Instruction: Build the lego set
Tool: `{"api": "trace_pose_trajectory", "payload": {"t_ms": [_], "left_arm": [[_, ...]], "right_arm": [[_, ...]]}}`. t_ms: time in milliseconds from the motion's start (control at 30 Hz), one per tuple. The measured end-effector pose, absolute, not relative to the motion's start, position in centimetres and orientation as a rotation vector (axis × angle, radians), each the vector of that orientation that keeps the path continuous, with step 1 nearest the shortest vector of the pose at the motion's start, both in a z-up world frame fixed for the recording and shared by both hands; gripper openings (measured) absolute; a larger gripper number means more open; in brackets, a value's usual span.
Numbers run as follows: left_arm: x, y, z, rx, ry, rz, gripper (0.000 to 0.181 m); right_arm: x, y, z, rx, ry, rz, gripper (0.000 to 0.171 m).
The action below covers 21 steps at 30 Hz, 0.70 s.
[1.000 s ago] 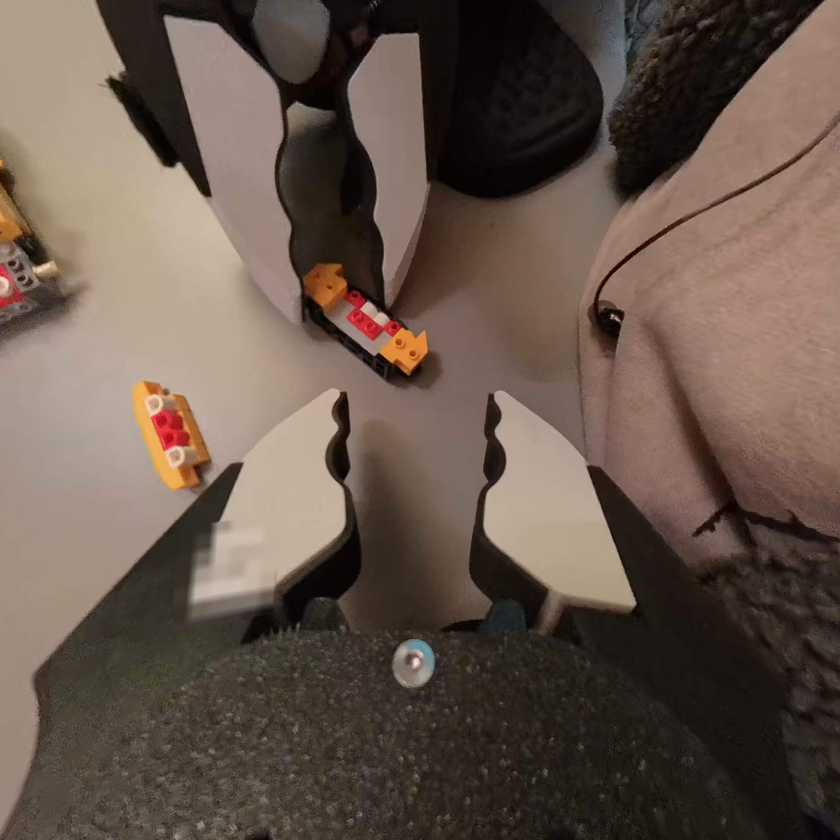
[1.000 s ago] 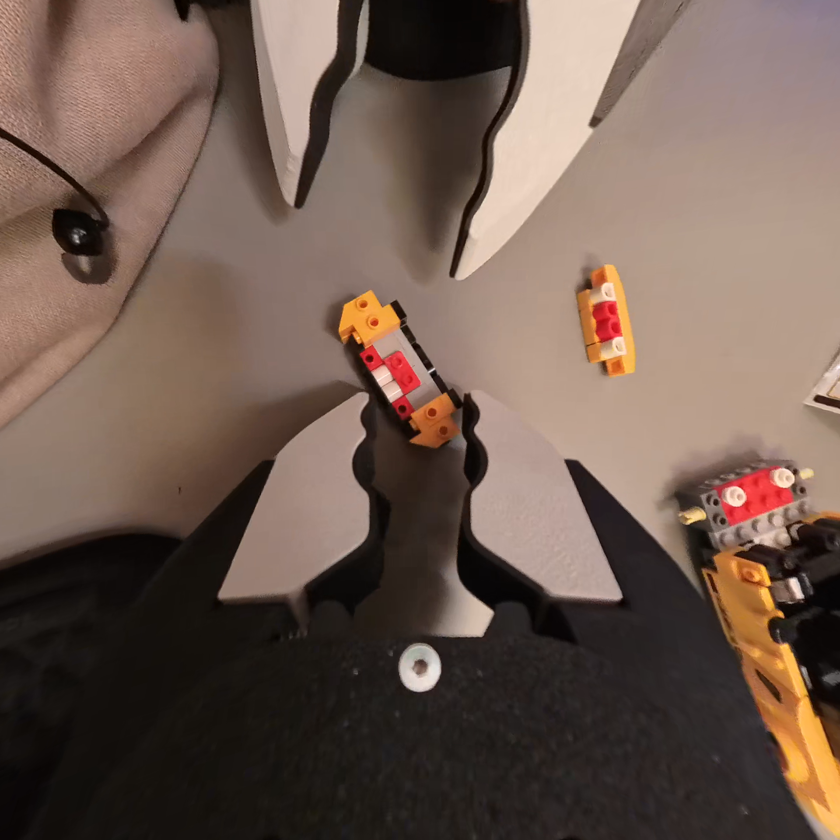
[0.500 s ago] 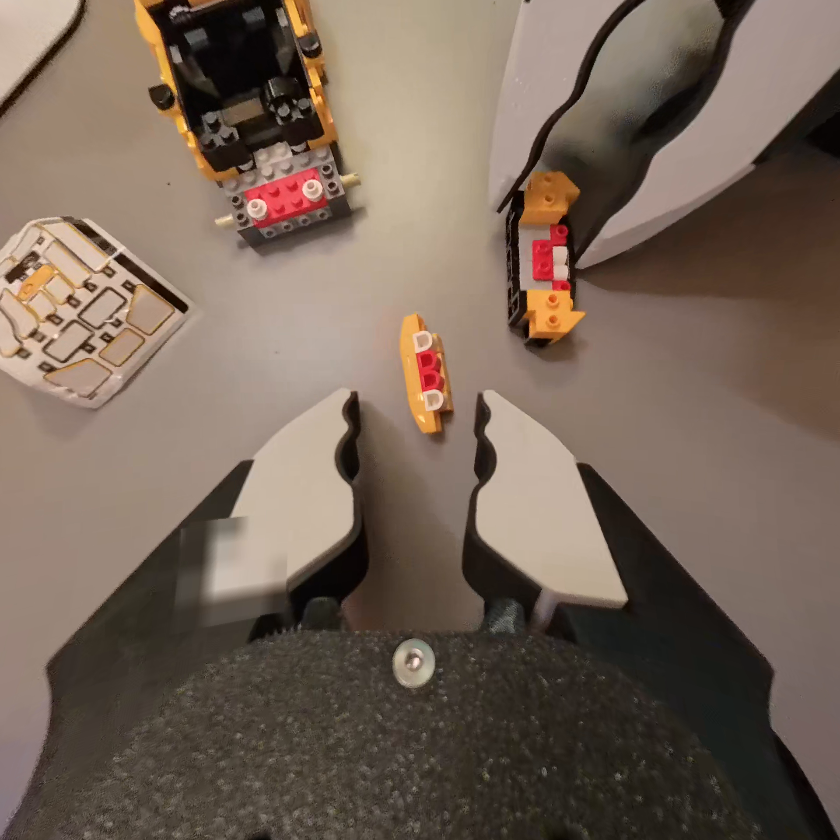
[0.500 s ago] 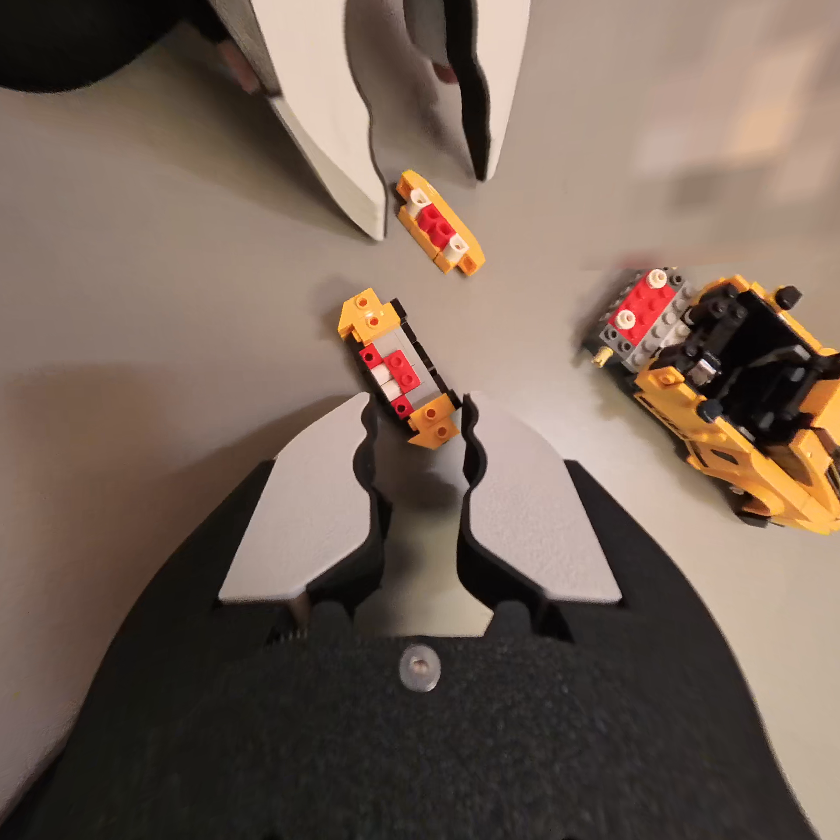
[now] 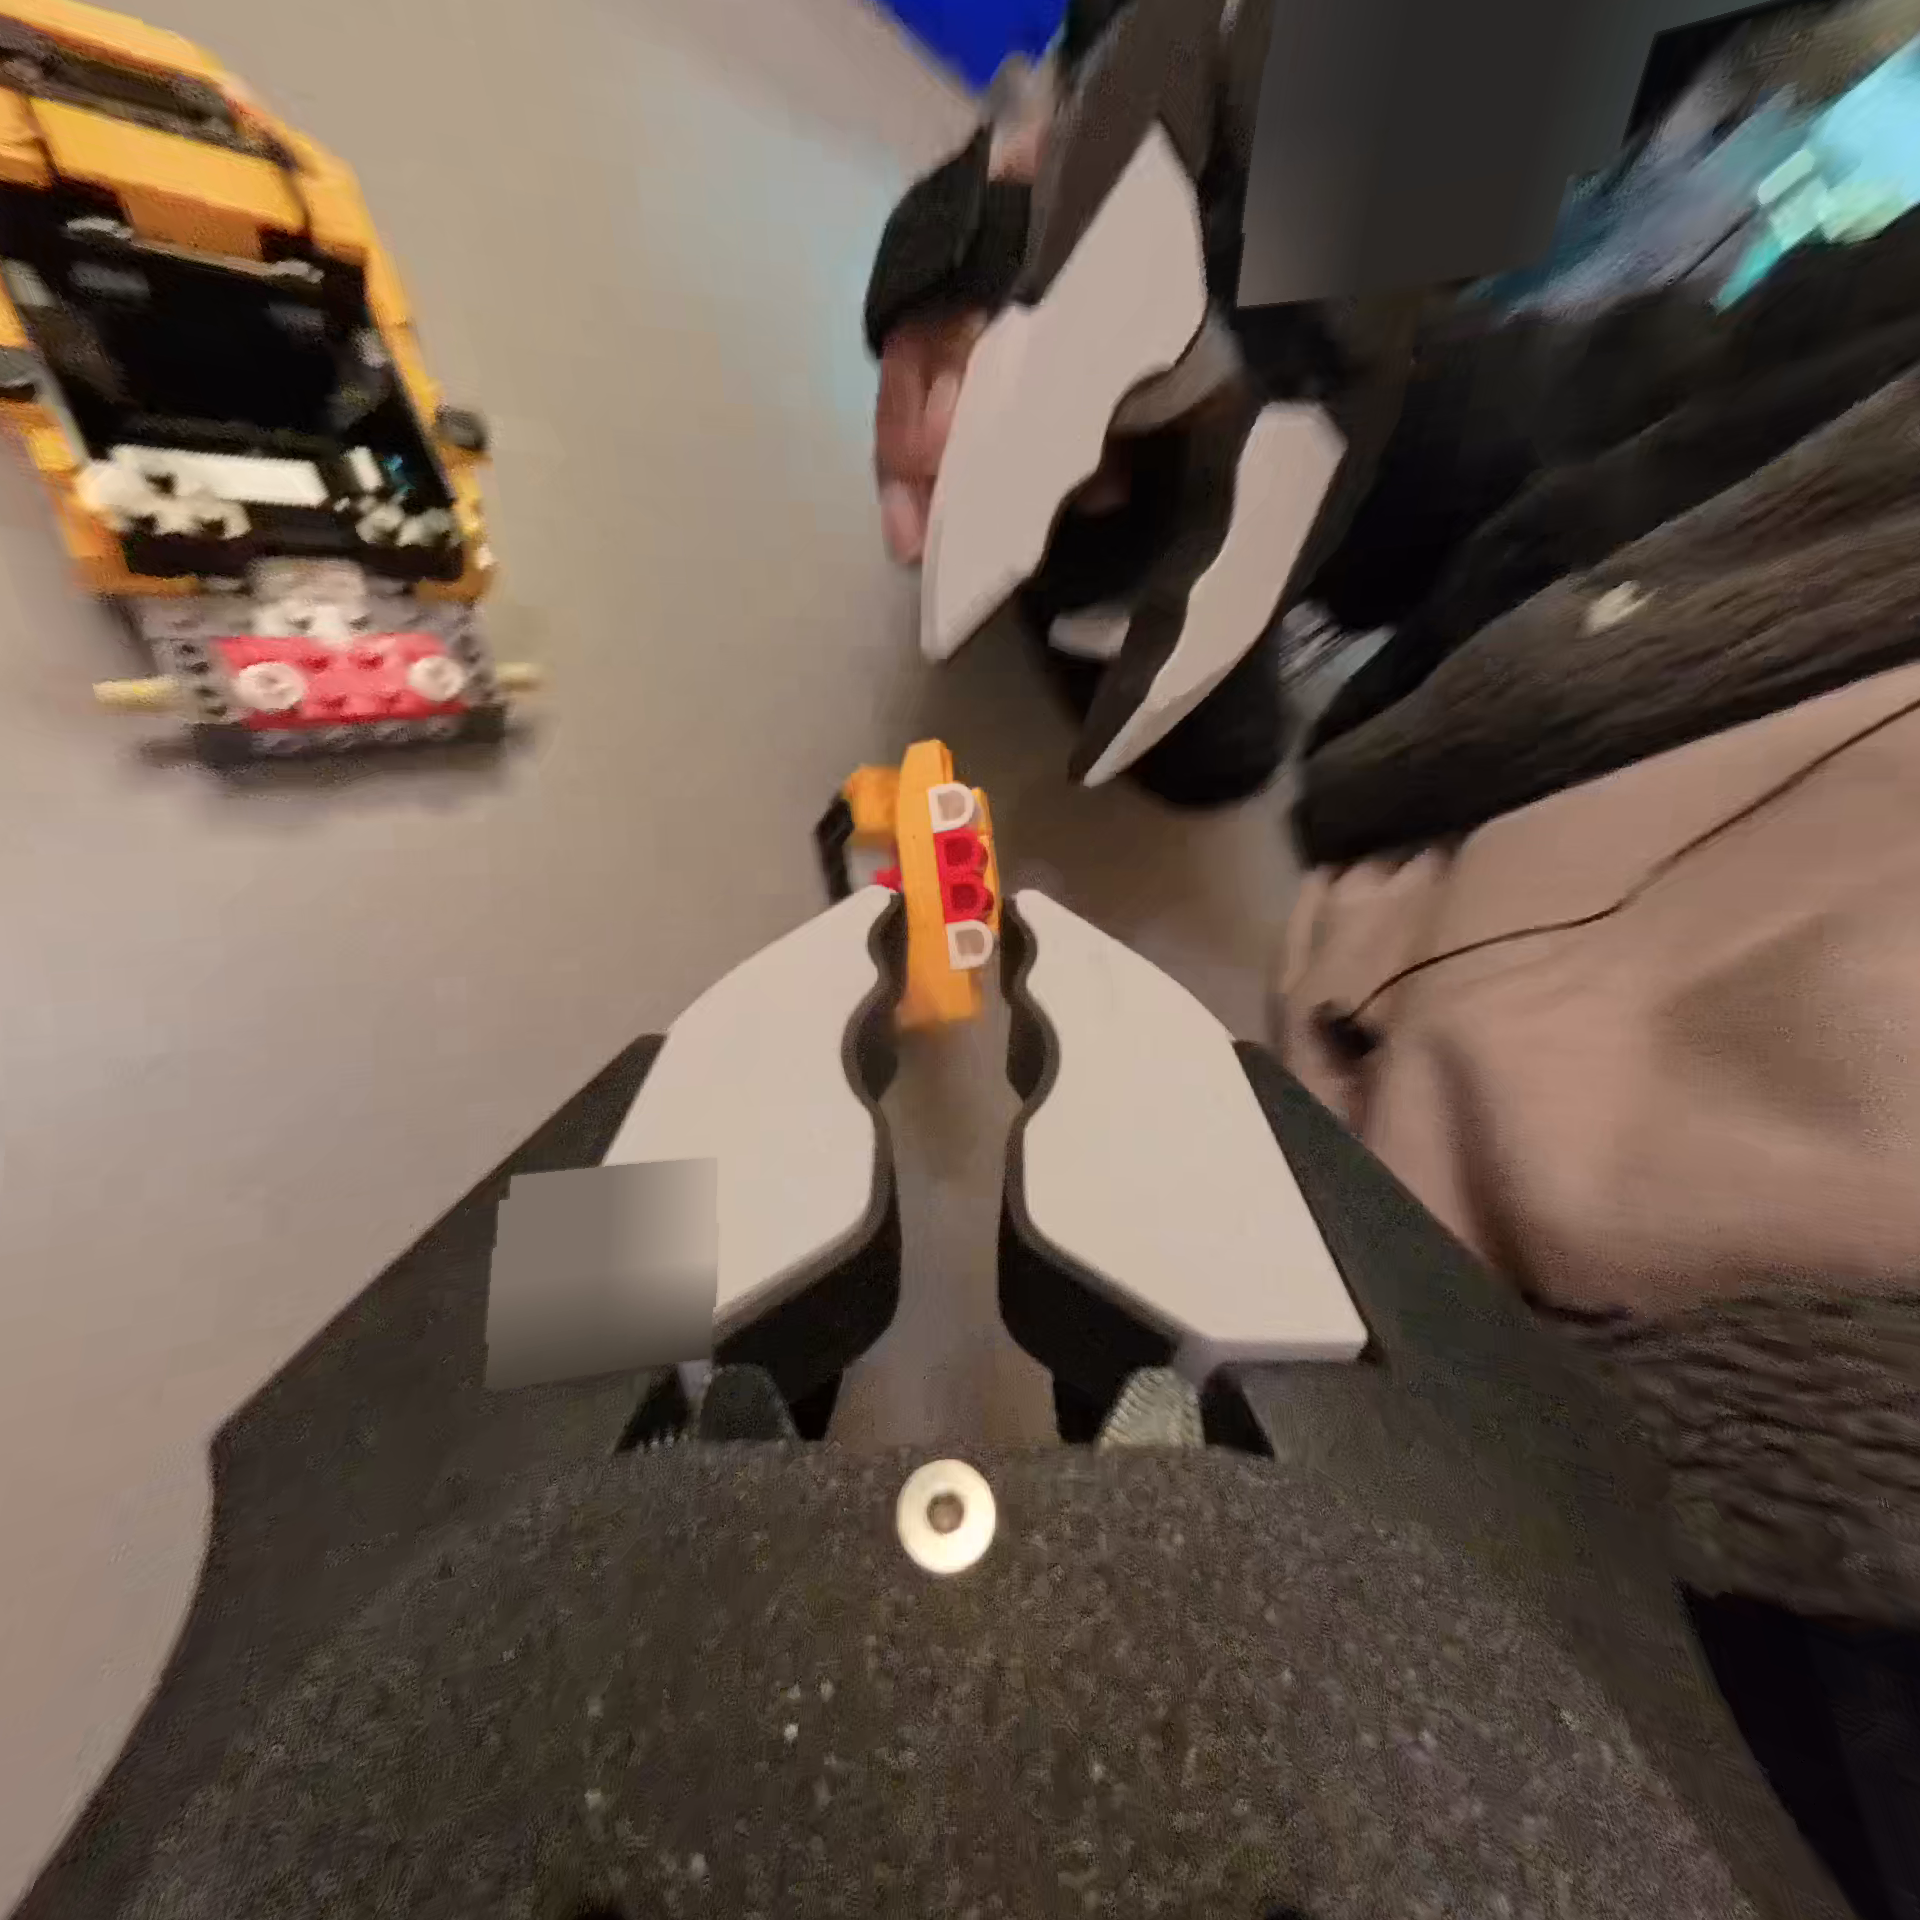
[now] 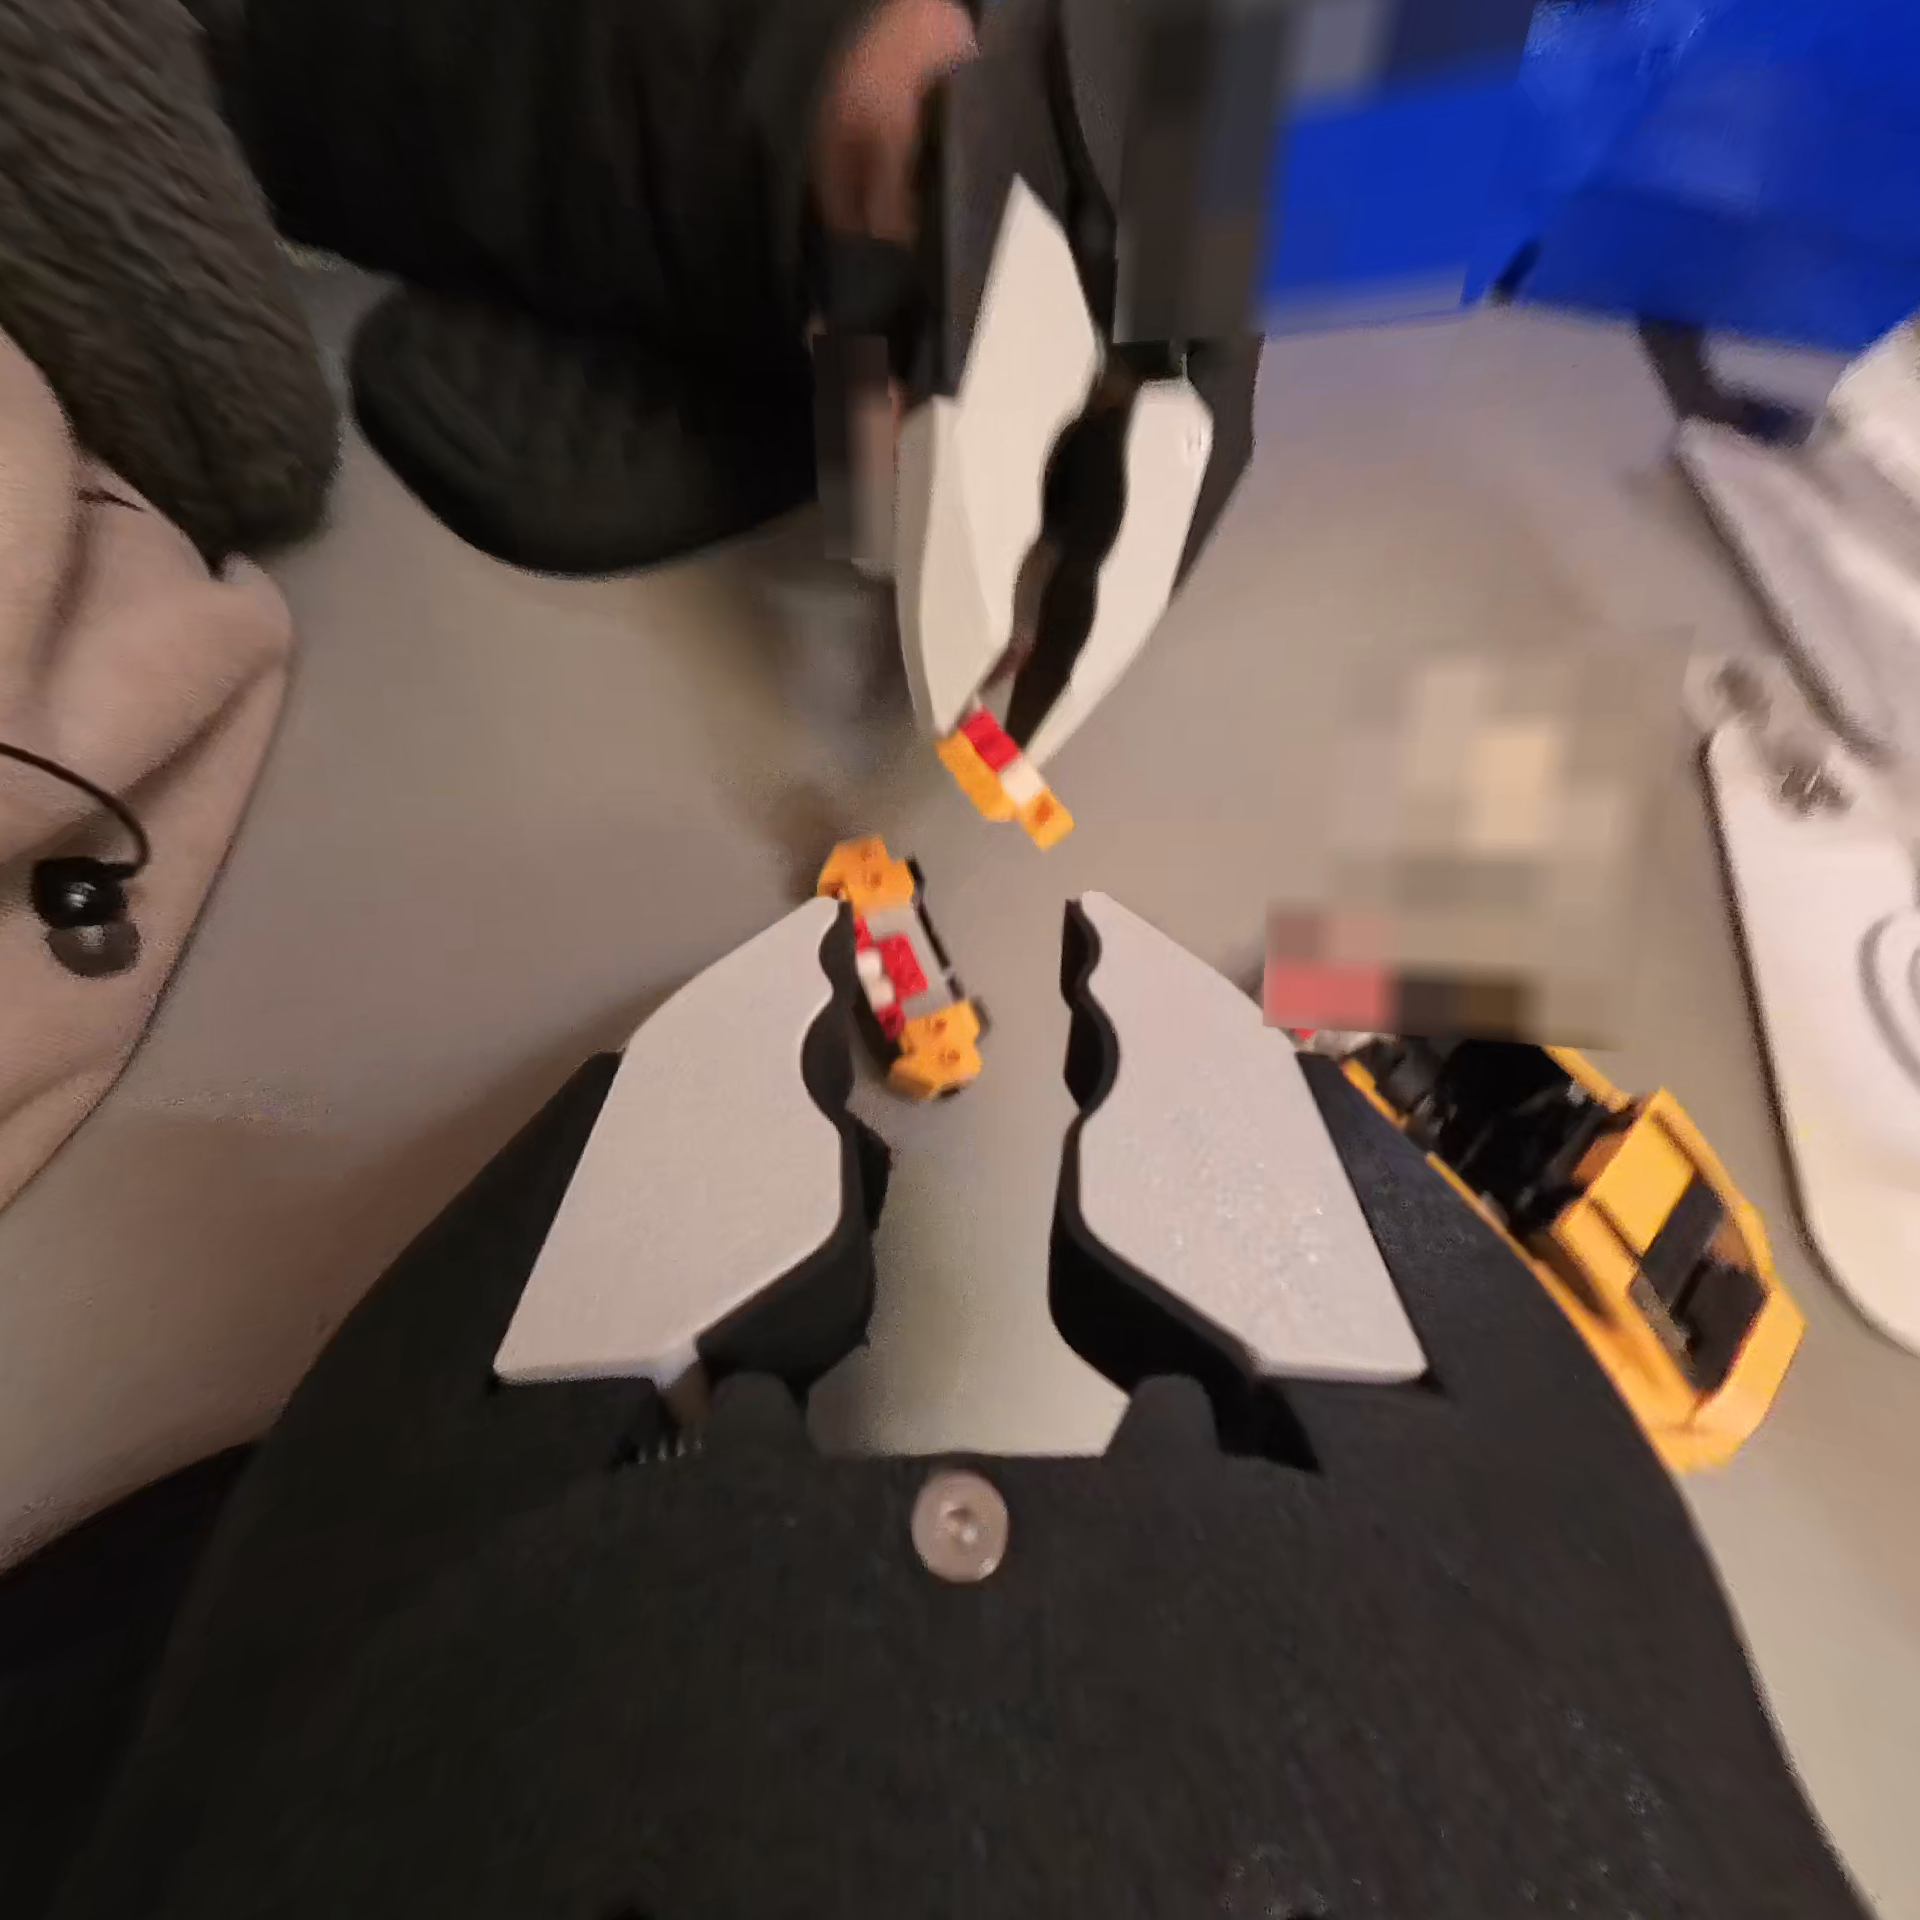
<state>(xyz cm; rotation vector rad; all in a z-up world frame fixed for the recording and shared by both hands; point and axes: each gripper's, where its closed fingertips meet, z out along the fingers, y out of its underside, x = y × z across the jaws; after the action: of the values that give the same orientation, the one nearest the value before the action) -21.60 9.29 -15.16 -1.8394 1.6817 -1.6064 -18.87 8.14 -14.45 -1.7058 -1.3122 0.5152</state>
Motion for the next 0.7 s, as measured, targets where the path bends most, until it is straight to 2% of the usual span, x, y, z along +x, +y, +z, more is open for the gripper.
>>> {"api": "trace_pose_trajectory", "payload": {"t_ms": [167,233,267,433,567,700], "left_arm": [[-20.3,7.6,-12.9,-1.848,1.591,-2.016,0.016],[-19.9,7.0,-12.9,-1.852,1.605,-2.044,0.016],[-19.7,6.7,-13.1,-1.860,1.614,-2.046,0.016],[-18.9,6.6,-12.8,-1.869,1.525,-2.123,0.017],[-19.0,7.5,-12.2,-1.791,1.482,-2.036,0.026],[-19.2,7.7,-12.8,-1.666,1.615,-1.680,0.027]], "right_arm": [[-19.2,8.7,-13.3,-1.529,-1.341,0.482,0.037],[-19.3,8.5,-13.3,-1.500,-1.342,0.481,0.028],[-19.4,8.2,-13.0,-1.477,-1.330,0.487,0.017],[-18.6,7.9,-13.0,-1.530,-1.310,0.553,0.014],[-18.4,8.3,-12.4,-1.543,-1.242,0.608,0.010],[-18.4,8.4,-12.6,-1.569,-1.215,0.642,0.010]]}}
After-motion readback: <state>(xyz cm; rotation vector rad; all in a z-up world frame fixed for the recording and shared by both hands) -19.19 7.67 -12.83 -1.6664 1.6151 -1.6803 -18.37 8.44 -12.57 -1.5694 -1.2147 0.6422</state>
